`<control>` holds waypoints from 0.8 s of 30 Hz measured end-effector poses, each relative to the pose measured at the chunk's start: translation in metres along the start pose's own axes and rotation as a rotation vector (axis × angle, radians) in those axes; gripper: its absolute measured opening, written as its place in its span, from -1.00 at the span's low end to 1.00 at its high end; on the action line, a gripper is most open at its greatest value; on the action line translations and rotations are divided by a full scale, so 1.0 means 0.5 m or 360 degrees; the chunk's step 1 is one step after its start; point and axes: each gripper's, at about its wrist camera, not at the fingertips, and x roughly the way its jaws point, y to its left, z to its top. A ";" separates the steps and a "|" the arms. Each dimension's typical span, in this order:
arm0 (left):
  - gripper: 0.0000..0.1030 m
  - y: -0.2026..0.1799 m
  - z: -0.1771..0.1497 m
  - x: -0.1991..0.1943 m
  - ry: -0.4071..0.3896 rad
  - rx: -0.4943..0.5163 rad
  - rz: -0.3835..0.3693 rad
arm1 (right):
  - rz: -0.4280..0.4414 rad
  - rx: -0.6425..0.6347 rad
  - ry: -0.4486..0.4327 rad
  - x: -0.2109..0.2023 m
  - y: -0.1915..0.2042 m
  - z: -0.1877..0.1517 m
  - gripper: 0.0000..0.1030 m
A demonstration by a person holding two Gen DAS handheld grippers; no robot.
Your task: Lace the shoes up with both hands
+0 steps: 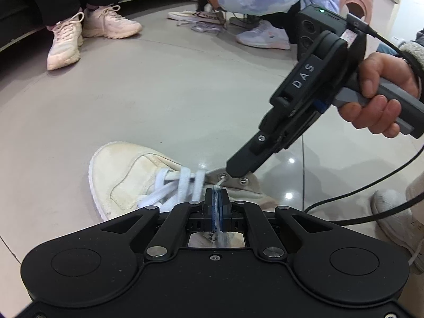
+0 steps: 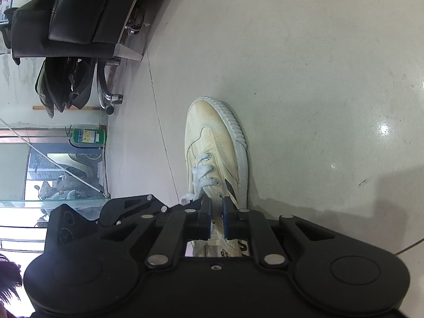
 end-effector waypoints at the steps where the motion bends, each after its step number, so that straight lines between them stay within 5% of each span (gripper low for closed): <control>1: -0.95 0.001 0.000 -0.002 -0.0004 -0.0005 0.0002 | 0.0002 -0.0002 0.0002 0.000 -0.001 0.000 -0.85; 24: -0.95 0.019 -0.005 -0.022 -0.0040 -0.0066 -0.0032 | 0.0005 0.0004 0.0006 0.003 -0.001 -0.003 -0.82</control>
